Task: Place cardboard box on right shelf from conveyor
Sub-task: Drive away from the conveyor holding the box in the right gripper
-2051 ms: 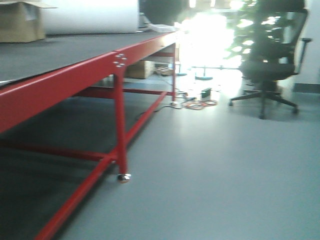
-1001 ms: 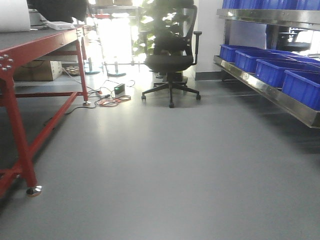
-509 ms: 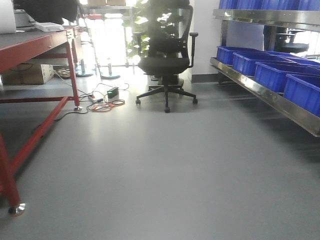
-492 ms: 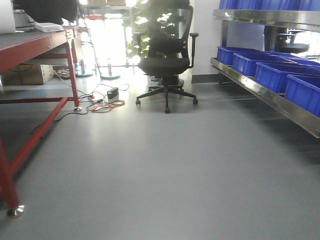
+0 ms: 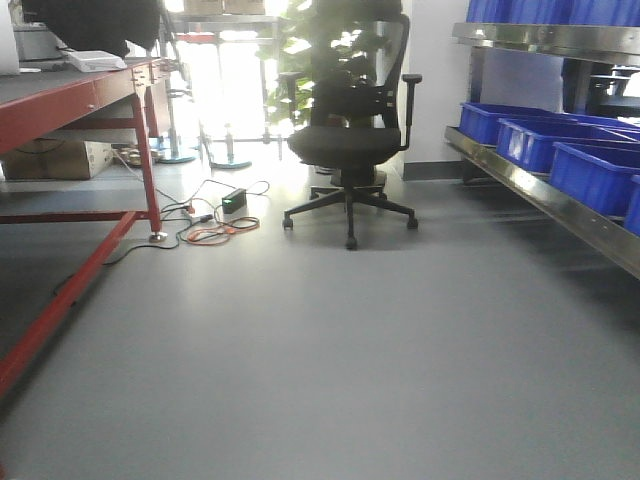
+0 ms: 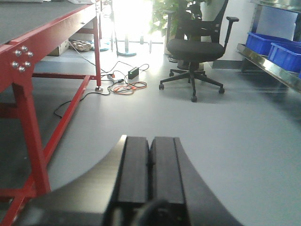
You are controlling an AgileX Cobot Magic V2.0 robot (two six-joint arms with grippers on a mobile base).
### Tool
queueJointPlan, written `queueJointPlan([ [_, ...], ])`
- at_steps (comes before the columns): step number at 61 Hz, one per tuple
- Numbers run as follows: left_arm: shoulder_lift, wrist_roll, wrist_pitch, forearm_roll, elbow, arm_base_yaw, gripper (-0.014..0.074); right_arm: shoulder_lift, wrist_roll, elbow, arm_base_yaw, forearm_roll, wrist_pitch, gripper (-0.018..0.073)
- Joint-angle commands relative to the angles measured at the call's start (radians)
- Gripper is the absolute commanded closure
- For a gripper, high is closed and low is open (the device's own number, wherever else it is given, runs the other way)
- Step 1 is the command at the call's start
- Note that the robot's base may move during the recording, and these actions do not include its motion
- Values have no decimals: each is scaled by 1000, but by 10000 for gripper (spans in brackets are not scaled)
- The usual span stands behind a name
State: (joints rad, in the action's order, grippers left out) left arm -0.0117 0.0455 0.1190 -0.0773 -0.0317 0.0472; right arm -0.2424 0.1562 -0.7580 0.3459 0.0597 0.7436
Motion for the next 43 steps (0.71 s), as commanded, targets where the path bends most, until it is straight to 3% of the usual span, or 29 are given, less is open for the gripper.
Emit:
queueJointPlan([
  [1, -17, 0, -86, -6, -10, 0, 713, -16, -10, -26, 0, 9, -106, 324],
  [43, -17, 0, -86, -6, -10, 0, 712, -16, -10, -26, 0, 9, -106, 324],
])
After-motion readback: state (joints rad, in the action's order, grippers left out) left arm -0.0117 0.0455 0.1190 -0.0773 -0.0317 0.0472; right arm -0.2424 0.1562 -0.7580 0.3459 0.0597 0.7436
